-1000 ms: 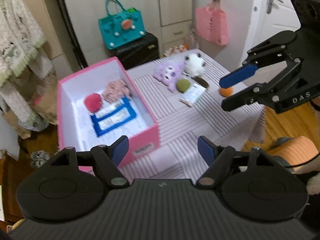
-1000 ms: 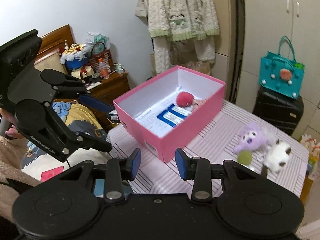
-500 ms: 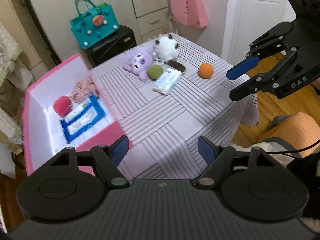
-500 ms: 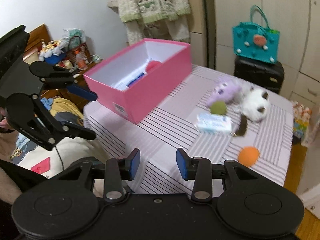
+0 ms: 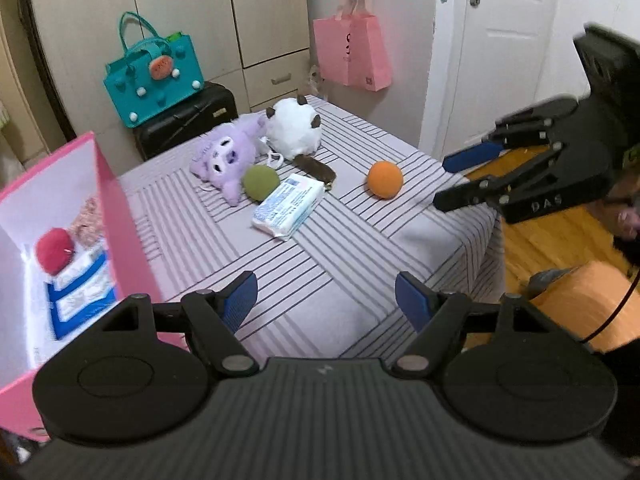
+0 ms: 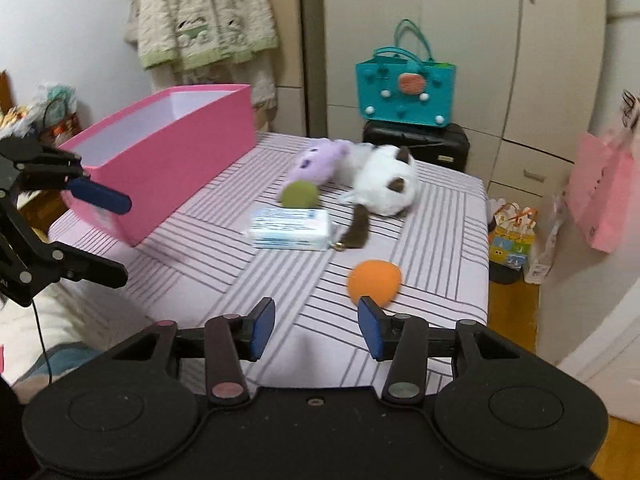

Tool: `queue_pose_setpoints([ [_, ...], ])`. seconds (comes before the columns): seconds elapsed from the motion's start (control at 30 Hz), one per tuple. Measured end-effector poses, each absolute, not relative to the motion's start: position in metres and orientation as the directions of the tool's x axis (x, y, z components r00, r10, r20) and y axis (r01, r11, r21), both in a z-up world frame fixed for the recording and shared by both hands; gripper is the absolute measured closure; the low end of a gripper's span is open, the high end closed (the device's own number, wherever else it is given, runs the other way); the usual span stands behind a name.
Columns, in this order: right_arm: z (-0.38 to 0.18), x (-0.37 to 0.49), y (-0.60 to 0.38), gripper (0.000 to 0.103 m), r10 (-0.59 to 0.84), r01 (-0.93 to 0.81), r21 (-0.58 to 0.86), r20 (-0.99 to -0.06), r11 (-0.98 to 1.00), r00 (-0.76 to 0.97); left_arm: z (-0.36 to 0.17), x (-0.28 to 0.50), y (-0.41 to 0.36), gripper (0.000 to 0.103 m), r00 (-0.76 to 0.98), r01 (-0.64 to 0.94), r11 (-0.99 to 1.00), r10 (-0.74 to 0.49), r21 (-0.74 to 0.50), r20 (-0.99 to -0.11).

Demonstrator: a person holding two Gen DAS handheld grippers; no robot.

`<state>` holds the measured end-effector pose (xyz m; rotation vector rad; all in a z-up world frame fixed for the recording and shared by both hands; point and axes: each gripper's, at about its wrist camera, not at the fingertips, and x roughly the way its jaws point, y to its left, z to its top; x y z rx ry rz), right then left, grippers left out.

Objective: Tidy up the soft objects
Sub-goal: 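Grasp the white wipes pack with the left gripper while the right grasps the orange ball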

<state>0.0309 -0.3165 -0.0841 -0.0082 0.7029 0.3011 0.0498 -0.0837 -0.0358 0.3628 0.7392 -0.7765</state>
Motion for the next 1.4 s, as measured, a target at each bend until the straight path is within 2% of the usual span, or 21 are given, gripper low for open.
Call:
queue_pose_setpoints([
  [0.27,-0.127,0.055,-0.343,0.05,0.196,-0.127,0.159,-0.568,0.979,0.8,-0.051,0.082,-0.096,0.028,0.459,0.691,0.704,-0.603,-0.165,-0.653],
  [0.43,-0.144,0.065,-0.343,0.047,0.171,-0.093,0.172,-0.522,0.981,0.835,-0.06,0.096,-0.11,0.028,0.574,0.656,0.75,-0.572,-0.09,-0.586],
  [0.5,-0.147,0.065,-0.343,0.04,0.162,-0.089,0.168,-0.494,0.982,0.854,-0.067,0.101,-0.114,0.028,0.617,0.641,0.767,-0.541,-0.035,-0.572],
  [0.57,-0.15,0.067,-0.341,0.038,0.164,-0.099,0.159,-0.477,0.982,0.864,-0.074,0.111,-0.119,0.032,0.619,0.634,0.773,-0.525,-0.023,-0.584],
  [0.7,-0.154,0.072,-0.334,0.038,0.18,-0.132,0.132,-0.482,0.982,0.858,-0.088,0.139,-0.127,0.032,0.565,0.612,0.786,-0.512,-0.088,-0.647],
  [1.2,-0.16,0.083,-0.319,0.038,0.165,-0.127,0.109,-0.513,0.986,0.843,-0.117,0.169,-0.143,0.032,0.56,0.596,0.799,-0.484,-0.079,-0.672],
  [1.4,-0.161,0.081,-0.308,0.039,0.123,-0.113,0.049,-0.507,0.992,0.853,-0.122,0.17,-0.145,0.044,0.55,0.575,0.813,-0.47,-0.096,-0.69],
])
